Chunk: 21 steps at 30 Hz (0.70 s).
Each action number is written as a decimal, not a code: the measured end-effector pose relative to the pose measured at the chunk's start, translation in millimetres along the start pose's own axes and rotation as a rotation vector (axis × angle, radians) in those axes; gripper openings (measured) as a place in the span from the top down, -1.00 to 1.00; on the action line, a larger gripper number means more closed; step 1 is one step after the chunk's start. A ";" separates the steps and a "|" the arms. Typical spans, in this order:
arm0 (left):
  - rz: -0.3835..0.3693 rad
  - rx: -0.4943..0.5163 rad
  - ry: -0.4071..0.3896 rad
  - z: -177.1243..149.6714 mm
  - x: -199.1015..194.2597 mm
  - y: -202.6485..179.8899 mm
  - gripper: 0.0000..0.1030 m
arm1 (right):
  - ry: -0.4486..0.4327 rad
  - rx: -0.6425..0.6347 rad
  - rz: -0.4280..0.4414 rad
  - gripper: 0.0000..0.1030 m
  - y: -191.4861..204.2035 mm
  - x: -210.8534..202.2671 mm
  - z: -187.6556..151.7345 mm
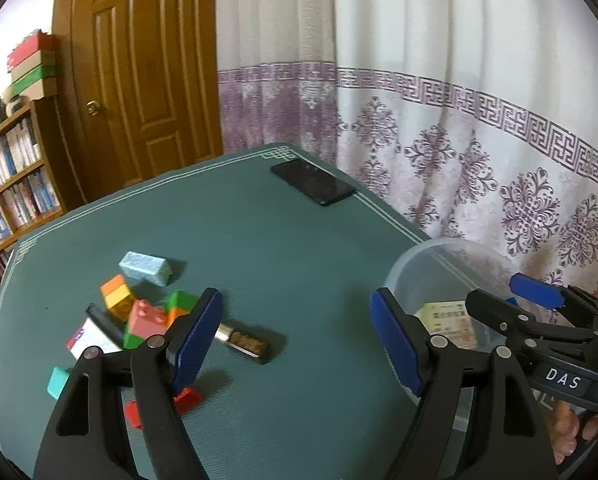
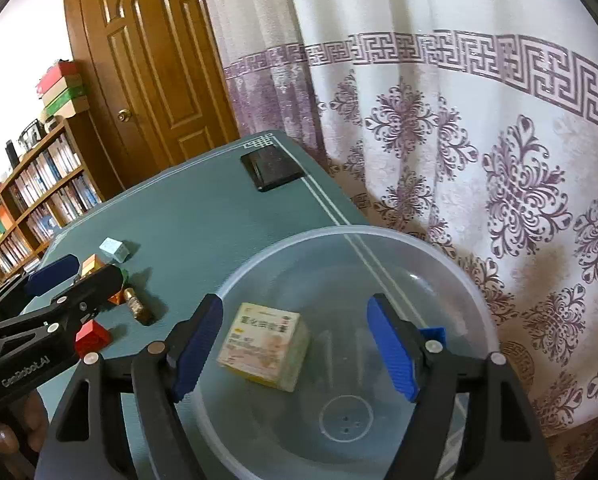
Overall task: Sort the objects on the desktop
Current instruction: 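Move both tools away from the bowl back over the table objects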
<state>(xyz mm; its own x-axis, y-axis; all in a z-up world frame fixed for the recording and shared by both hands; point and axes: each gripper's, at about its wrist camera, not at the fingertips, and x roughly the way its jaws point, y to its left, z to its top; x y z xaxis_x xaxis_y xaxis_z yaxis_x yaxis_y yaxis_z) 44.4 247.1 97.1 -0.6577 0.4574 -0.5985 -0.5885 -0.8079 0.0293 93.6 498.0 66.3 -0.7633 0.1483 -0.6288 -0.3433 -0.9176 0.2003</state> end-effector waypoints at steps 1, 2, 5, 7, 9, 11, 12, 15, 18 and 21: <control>0.004 -0.004 -0.002 -0.6 -1.1 3.4 -0.55 | 0.001 -0.004 0.002 -0.53 2.8 0.3 -0.1; 0.008 -0.008 -0.003 -1.4 -1.7 6.5 -0.55 | 0.002 -0.008 0.003 -0.54 5.6 0.6 -0.2; 0.018 -0.020 -0.004 -5.4 -4.6 17.0 -0.55 | 0.005 -0.021 0.007 -0.54 15.4 2.1 -1.1; 0.022 -0.029 -0.003 -7.5 -5.9 24.1 -0.55 | 0.008 -0.029 0.010 -0.54 22.2 3.2 -1.8; 0.030 -0.042 -0.002 -10.0 -7.4 31.9 -0.55 | 0.010 -0.039 0.015 -0.54 29.4 4.4 -2.2; 0.037 -0.054 0.000 -12.5 -8.7 40.2 -0.55 | 0.012 -0.050 0.022 -0.54 37.3 5.5 -2.8; 0.041 -0.060 0.001 -12.7 -8.5 42.7 -0.55 | 0.014 -0.058 0.027 -0.54 42.9 6.6 -3.4; 0.060 -0.088 0.006 -18.0 -11.1 58.9 -0.55 | 0.019 -0.076 0.041 -0.54 55.1 8.5 -5.0; 0.079 -0.118 0.010 -23.5 -14.2 74.4 -0.55 | 0.025 -0.095 0.058 -0.54 69.0 11.5 -6.5; 0.102 -0.148 0.016 -30.2 -16.9 89.9 -0.55 | 0.031 -0.112 0.074 -0.54 80.7 14.1 -7.8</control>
<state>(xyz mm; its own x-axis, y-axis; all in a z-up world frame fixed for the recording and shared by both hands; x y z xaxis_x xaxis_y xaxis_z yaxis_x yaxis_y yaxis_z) 16.8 155.5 85.7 -0.7024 0.3655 -0.6108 -0.4429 -0.8962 -0.0270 59.4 423.2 67.7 -0.7668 0.0686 -0.6382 -0.2219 -0.9613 0.1633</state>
